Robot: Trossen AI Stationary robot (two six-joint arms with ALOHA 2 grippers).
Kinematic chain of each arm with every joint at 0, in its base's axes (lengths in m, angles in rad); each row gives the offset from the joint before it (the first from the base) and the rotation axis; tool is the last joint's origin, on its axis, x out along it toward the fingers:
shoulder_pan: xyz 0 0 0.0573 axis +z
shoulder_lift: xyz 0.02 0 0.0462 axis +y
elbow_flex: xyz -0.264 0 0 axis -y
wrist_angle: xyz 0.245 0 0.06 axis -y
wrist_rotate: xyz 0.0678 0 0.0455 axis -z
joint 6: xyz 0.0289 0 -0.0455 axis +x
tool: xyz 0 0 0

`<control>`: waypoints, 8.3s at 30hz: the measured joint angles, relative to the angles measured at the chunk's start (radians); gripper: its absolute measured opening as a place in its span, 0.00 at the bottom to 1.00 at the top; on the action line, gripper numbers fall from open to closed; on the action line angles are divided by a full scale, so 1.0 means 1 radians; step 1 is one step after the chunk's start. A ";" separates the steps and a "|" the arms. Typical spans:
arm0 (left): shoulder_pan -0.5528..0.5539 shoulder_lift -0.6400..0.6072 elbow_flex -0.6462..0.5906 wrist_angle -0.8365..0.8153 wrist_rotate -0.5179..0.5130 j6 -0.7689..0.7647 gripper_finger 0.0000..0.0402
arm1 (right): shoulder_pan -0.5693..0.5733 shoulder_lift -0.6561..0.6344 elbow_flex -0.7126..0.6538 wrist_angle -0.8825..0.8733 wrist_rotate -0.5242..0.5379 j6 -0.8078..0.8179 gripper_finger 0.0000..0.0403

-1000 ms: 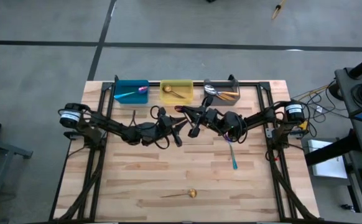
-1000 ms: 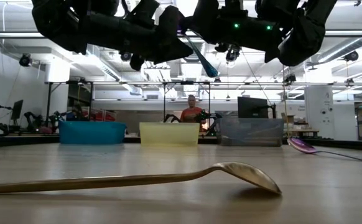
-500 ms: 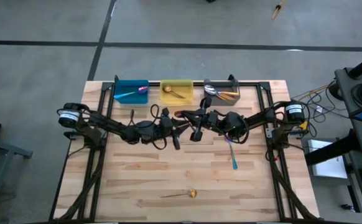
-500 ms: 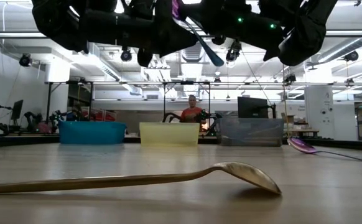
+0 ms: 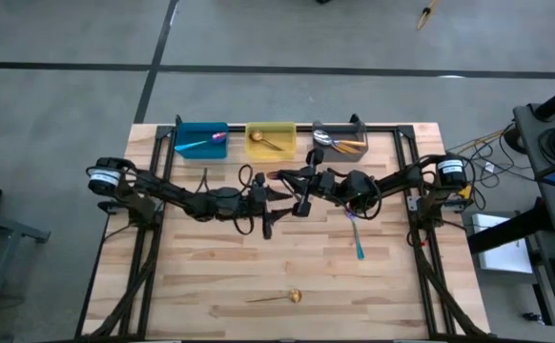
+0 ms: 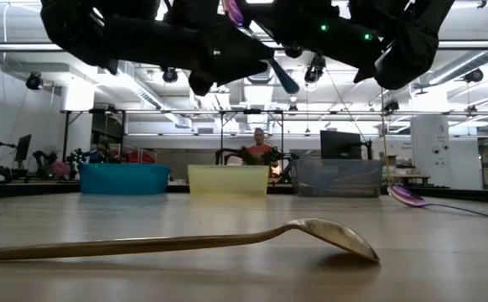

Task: Sort silverware by color (type)
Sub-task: Put the blue spoon into the blue bin

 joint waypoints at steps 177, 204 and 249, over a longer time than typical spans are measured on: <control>-0.051 -0.428 -0.018 -0.904 -0.212 -0.179 0.00 | -0.132 -0.100 0.023 -0.696 -0.363 0.250 0.34; -0.053 -0.428 -0.018 -0.903 -0.270 -0.146 0.16 | -0.135 -0.107 0.026 -0.711 -0.350 0.312 0.02; 0.005 -0.086 -0.014 -0.470 -0.659 0.189 0.48 | -0.137 -0.121 0.325 -1.492 0.028 0.460 0.02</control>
